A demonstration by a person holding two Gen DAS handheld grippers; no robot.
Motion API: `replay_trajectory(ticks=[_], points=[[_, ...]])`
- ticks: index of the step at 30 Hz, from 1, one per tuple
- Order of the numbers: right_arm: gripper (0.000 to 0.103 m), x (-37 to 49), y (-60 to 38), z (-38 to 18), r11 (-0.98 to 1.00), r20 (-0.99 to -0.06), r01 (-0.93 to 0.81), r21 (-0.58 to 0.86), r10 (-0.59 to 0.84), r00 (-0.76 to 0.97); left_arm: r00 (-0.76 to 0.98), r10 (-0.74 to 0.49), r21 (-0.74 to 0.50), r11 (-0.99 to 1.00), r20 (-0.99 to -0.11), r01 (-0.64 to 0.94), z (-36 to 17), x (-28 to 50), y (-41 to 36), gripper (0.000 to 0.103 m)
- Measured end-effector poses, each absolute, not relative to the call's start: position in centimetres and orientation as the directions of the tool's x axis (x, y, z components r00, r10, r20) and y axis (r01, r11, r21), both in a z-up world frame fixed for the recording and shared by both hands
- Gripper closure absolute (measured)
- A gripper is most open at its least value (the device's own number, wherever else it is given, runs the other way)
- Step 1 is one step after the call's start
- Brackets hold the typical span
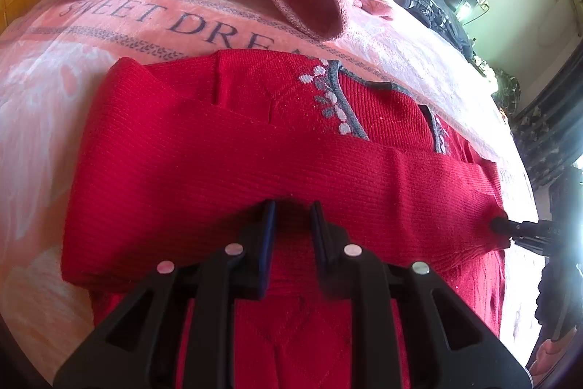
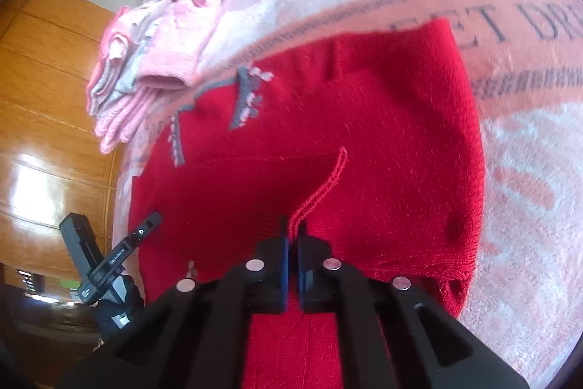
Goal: Fold small clothes
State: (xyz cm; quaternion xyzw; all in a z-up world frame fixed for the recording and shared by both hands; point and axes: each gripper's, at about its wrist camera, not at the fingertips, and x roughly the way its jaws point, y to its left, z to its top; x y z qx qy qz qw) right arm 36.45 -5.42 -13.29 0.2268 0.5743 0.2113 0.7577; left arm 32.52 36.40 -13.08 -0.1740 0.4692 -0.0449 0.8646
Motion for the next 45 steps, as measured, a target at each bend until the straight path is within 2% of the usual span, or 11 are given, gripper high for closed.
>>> replay_trajectory(ticks=[3,6,10,13,14,18,23,29,31,33,45], points=[[0.1,35.7,-5.8,-11.6,0.838,-0.783,-0.093,0.538,0.537,0.314,0.572,-0.232,-0.326,0.943,-0.787,-0.066,-12.1,31.9,36.0,0.077],[0.1,35.5,-6.3,-11.6,0.891,-0.821,-0.088,0.446,0.446,0.356,0.565,-0.208,-0.272,0.962,-0.799,-0.031,-12.5,31.9,35.3,0.077],[0.1,36.3,-6.1,-15.1,0.9,-0.859,-0.047,0.433,0.428,0.281,0.575,-0.192,-0.245,0.969,-0.795,-0.014,-13.4,32.0,34.9,0.077],[0.101,36.2,-6.6,-15.5,0.886,-0.843,-0.028,0.464,0.451,0.294,0.568,-0.209,-0.271,0.962,-0.796,-0.025,-13.5,32.2,35.3,0.077],[0.099,36.0,-6.9,-15.3,0.88,-0.837,-0.028,0.473,0.459,0.297,0.56,-0.221,-0.286,0.958,-0.799,-0.03,-13.4,32.3,35.5,0.077],[0.076,32.8,-8.4,-11.8,0.879,-0.802,-0.079,0.47,0.463,0.378,0.537,-0.25,-0.335,0.94,-0.805,-0.064,-11.6,30.4,36.3,0.079],[0.067,23.1,-10.1,-7.9,0.872,-0.769,-0.189,0.452,0.488,0.414,0.512,-0.277,-0.305,0.952,-0.813,0.032,-9.4,21.8,36.9,0.066],[0.062,10.1,-10.5,-9.7,0.885,-0.83,-0.195,0.423,0.465,0.308,0.419,-0.27,-0.296,0.955,-0.867,0.003,-10.7,10.6,39.4,0.064],[0.062,6.8,-10.6,-10.2,0.894,-0.845,-0.188,0.406,0.446,0.296,0.405,-0.248,-0.28,0.96,-0.88,-0.02,-11.1,7.0,40.1,0.06],[0.06,3.7,-10.5,-10.2,0.906,-0.855,-0.188,0.379,0.421,0.304,0.392,-0.254,-0.287,0.958,-0.884,-0.027,-11.4,4.5,40.6,0.05],[0.057,-2.5,-9.6,-10.8,0.906,-0.85,-0.164,0.391,0.423,0.314,0.388,-0.319,-0.367,0.929,-0.865,-0.055,-14.2,-2.8,41.0,0.044]])
